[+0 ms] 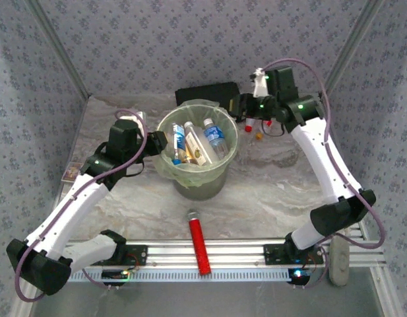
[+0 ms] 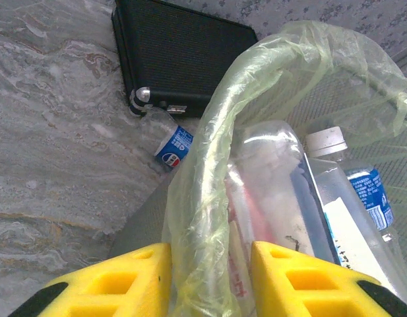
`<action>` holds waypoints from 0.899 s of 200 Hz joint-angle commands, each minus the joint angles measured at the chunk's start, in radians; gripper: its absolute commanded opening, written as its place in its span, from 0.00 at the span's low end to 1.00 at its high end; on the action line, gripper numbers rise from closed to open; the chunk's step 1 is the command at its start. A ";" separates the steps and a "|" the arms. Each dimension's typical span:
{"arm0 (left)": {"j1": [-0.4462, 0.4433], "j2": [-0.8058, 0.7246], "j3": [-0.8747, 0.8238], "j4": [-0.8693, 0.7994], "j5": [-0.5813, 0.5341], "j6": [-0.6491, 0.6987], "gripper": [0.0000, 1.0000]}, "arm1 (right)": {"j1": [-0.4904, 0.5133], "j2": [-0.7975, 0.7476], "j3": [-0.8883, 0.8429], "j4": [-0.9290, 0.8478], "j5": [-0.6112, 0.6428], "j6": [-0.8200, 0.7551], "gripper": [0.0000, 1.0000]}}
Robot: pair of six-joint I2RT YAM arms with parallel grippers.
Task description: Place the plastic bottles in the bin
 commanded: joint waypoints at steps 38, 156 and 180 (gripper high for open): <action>0.001 0.019 0.044 0.000 0.009 0.011 0.37 | -0.292 0.079 -0.216 0.194 -0.082 0.038 0.64; 0.002 0.020 0.070 -0.034 -0.001 0.021 0.39 | -0.351 0.505 -0.060 0.236 0.063 0.064 1.00; 0.002 0.012 0.071 -0.046 -0.010 0.028 0.39 | -0.345 0.545 -0.057 0.258 0.095 0.078 1.00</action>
